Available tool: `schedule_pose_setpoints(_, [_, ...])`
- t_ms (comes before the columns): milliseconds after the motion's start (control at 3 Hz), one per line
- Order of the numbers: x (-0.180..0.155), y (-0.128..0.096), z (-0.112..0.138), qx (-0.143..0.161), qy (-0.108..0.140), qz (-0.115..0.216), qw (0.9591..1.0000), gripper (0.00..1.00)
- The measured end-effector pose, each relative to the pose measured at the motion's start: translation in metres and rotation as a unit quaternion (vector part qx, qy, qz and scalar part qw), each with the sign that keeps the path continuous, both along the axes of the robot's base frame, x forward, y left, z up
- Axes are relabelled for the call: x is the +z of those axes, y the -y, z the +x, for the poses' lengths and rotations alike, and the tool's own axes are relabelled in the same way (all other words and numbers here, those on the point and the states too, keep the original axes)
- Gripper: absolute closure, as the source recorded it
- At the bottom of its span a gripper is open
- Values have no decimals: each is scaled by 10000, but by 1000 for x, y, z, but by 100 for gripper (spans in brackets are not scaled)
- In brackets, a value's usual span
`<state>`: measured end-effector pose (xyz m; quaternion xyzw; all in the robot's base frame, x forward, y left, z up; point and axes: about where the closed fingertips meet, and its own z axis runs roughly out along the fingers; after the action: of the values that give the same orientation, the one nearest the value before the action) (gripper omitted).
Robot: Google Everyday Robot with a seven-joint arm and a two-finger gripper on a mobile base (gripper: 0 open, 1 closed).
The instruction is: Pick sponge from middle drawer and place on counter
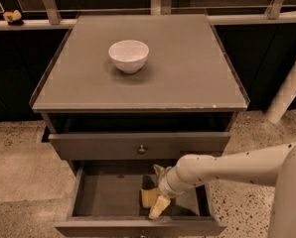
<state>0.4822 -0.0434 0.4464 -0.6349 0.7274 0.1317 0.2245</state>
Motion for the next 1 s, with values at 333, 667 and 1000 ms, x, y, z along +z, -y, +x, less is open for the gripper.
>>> schedule_pose_setpoints(333, [-16,-10,-4,45,212,-174,9996,0])
schedule_pose_setpoints(667, [-16,-10,-4,45,212,-175,9996,0])
schedule_pose_setpoints(1000, [-13,-15,-5,310,95,-294,9990,0])
